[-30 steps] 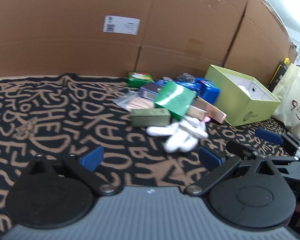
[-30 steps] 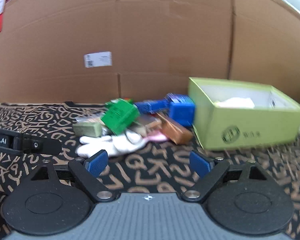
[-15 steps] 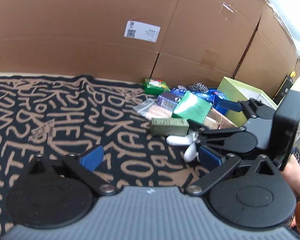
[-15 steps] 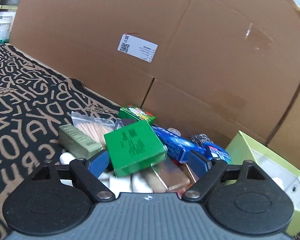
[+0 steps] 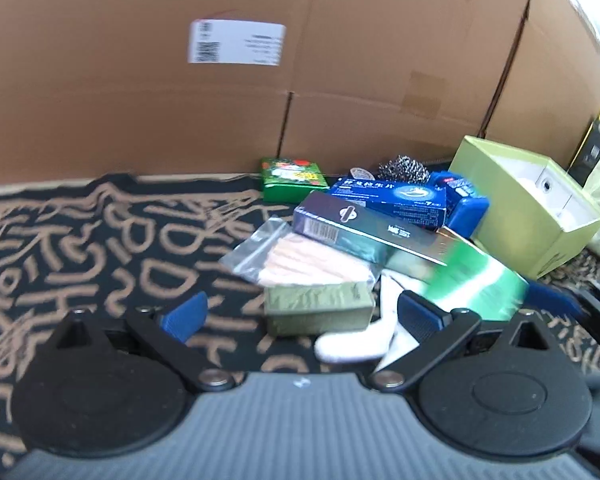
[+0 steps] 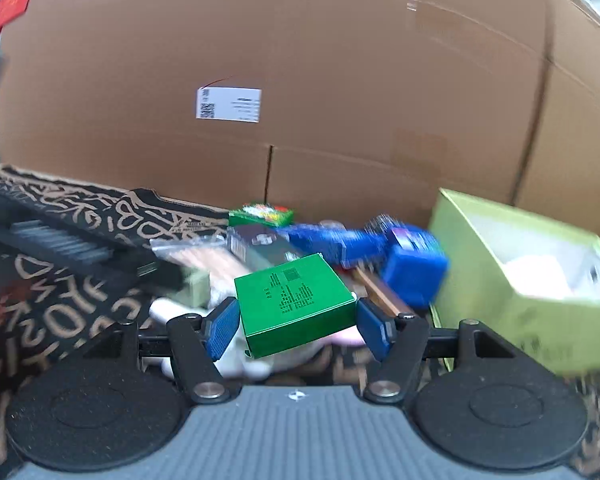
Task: Organize objects
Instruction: 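Grasp the green box with the right gripper while the left grasps the green-gold bar box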
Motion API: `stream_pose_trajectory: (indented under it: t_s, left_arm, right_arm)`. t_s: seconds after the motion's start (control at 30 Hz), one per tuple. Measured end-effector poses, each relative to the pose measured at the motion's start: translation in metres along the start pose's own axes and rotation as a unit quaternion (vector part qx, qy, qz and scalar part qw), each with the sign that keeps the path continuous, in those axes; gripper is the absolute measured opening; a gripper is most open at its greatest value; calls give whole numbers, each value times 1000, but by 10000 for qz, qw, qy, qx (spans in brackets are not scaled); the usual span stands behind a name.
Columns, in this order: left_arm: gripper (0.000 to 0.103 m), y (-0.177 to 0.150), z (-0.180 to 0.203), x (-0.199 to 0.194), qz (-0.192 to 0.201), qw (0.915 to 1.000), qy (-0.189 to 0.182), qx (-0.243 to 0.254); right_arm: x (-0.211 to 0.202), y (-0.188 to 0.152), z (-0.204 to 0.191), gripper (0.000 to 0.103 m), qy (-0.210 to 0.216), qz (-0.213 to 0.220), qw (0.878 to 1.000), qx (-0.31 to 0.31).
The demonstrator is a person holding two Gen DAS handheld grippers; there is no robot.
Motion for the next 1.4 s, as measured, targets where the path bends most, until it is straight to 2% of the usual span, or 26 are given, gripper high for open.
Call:
stream_pose_trajectory:
  t_s: [0.07, 0.1, 0.13, 0.17, 0.23, 0.3, 0.37, 0.47, 0.5, 0.53, 0.6, 0.7, 0.83, 0.93, 1.2, 1.27, 1.3, 1.4]
  left_arm:
    - [100, 3, 3, 11, -49, 9998, 191, 81]
    - [88, 3, 3, 14, -83, 9996, 243, 127]
    - [68, 1, 4, 17, -147, 9995, 230, 167]
    - [62, -1, 3, 19, -211, 9995, 154, 176]
    - [62, -7, 3, 12, -188, 9993, 208, 256]
    - [61, -20, 5, 1, -252, 9991, 41, 341]
    - [62, -39, 9, -15, -336, 9979, -157, 527]
    - [62, -70, 14, -38, -439, 9958, -192, 783]
    - [63, -78, 14, -43, -444, 9957, -191, 789]
    - [70, -82, 13, -47, -435, 9962, -166, 740]
    - [79, -86, 12, -53, -306, 9973, -45, 659]
    - [79, -86, 15, -53, -244, 9973, 99, 693]
    - [79, -86, 21, -49, -332, 9962, -48, 805]
    - [79, -87, 24, -46, -293, 9955, 62, 902]
    - [78, -86, 22, -42, -320, 9951, 101, 927]
    - [66, -87, 24, -41, -294, 9939, 161, 1050]
    - [61, -87, 25, -41, -266, 9931, 234, 1121]
    - [61, -86, 27, -42, -293, 9931, 182, 1122]
  right_arm:
    - [-11, -13, 3, 68, 99, 16, 9995, 297]
    - [-17, -19, 5, 68, 161, 27, 9989, 435]
    - [-23, -25, 7, 68, 207, 39, 9983, 550]
    - [-28, -29, 8, 68, 238, 41, 9975, 657]
    - [-35, -35, 7, 68, 305, 16, 9963, 801]
    - [-41, -42, 6, 68, 353, -41, 9958, 845]
    - [-48, -48, 7, 68, 370, -157, 9954, 868]
    - [-54, -60, 6, 68, 446, -471, 9943, 843]
    - [-55, -63, 6, 68, 483, -536, 9936, 870]
    - [-55, -66, 6, 68, 524, -595, 9927, 911]
    - [-54, -70, 5, 69, 578, -722, 9912, 942]
    - [-51, -71, 1, 73, 452, -748, 9928, 822]
    - [-49, -71, -3, 76, 396, -734, 9943, 665]
    - [-45, -70, -4, 78, 377, -781, 9946, 569]
    - [-37, -66, -8, 78, 327, -790, 9954, 438]
    - [-34, -66, -8, 78, 321, -822, 9952, 424]
    - [-32, -67, -8, 74, 342, -838, 9949, 440]
    - [-33, -69, -6, 70, 430, -810, 9942, 553]
Point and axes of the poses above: each gripper's, at about its wrist camera, not at the fingertips, and x roughly the way its jaws point, z to its right, y to its top, the point moved 7 cm from there along x, roughly the way its jaws point, and after that the axes turned 15 degrees about -z, right-handed, at the moved point
